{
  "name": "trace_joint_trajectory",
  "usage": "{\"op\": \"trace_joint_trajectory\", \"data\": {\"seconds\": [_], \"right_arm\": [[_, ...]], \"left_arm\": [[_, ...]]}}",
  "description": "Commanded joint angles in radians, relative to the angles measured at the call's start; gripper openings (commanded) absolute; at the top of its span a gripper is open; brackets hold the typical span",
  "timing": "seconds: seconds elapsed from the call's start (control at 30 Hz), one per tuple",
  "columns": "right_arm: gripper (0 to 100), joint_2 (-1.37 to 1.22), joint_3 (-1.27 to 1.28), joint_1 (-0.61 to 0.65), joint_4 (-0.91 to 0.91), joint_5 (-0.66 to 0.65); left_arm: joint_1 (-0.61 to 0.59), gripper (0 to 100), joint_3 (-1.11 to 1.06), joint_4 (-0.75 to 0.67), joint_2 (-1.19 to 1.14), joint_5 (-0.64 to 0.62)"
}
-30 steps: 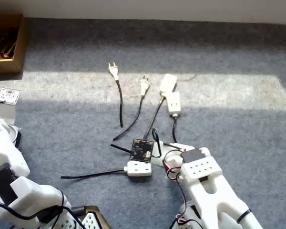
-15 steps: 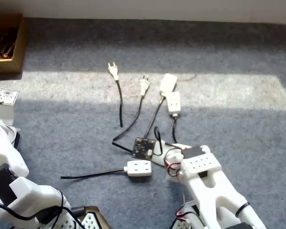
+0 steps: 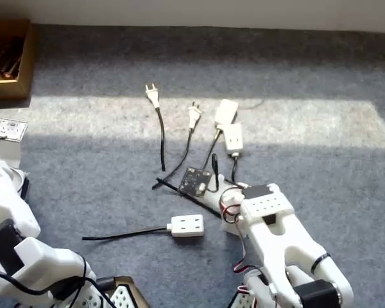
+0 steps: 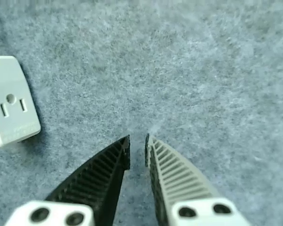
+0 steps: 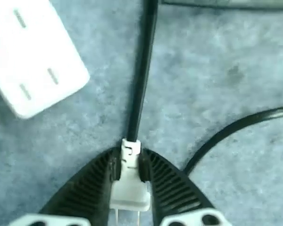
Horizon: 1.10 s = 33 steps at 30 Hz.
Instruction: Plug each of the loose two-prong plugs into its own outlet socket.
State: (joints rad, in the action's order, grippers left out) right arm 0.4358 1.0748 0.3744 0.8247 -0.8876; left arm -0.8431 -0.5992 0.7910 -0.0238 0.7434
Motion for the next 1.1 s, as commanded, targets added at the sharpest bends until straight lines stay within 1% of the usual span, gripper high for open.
{"op": "trace_joint_trajectory", "data": {"seconds": [0.0, 0.1, 0.17, 0.23, 0.27, 0.33, 0.4, 0.5, 0.6, 0.67, 0.8, 0.9, 0.93, 1.0, 1.07], "right_arm": [[0.5, 0.005, -0.240, -0.016, 0.073, 0.152], [0.5, 0.001, -0.476, -0.016, 0.211, 0.267], [0.5, -0.007, -0.650, -0.013, 0.309, 0.347], [0.5, -0.015, -0.817, -0.010, 0.403, 0.466], [0.5, -0.027, -0.908, -0.002, 0.447, 0.526], [0.5, -0.068, -1.082, 0.027, 0.545, 0.638], [0.5, -0.136, -1.257, 0.071, 0.641, 0.715], [0.5, -0.288, -1.524, 0.131, 0.777, 0.822], [0.5, -0.487, -1.787, 0.174, 0.905, 0.891], [0.5, -0.618, -1.929, 0.189, 0.941, 0.921], [0.5, -0.783, -1.988, 0.188, 0.937, 0.948], [0.5, -0.802, -1.991, 0.193, 0.923, 0.948], [0.5, -0.789, -2.000, 0.189, 0.918, 0.948], [0.5, -0.751, -2.051, 0.176, 0.920, 0.948], [0.5, -0.708, -2.097, 0.163, 0.929, 0.950]], "left_arm": [[0.087, 7, 0.016, 0.006, 0.033, 0.008], [0.160, 8, 0.085, 0.046, 0.033, 0.008], [0.206, 8, 0.176, 0.132, 0.033, 0.003], [0.260, 8, 0.302, 0.255, 0.033, -0.008], [0.291, 8, 0.374, 0.315, 0.033, -0.044], [0.352, 8, 0.536, 0.422, 0.033, -0.172], [0.410, 12, 0.719, 0.526, 0.033, -0.301], [0.489, 18, 1.021, 0.724, 0.033, -0.471], [0.558, 23, 1.307, 0.901, 0.033, -0.565], [0.595, 25, 1.460, 0.973, 0.033, -0.588], [0.608, 25, 1.604, 0.977, 0.048, -0.589], [0.601, 25, 1.649, 0.976, 0.102, -0.588], [0.576, 25, 1.652, 0.977, 0.134, -0.586], [0.527, 25, 1.632, 0.980, 0.222, -0.539], [0.498, 25, 1.543, 0.984, 0.343, -0.503]]}}
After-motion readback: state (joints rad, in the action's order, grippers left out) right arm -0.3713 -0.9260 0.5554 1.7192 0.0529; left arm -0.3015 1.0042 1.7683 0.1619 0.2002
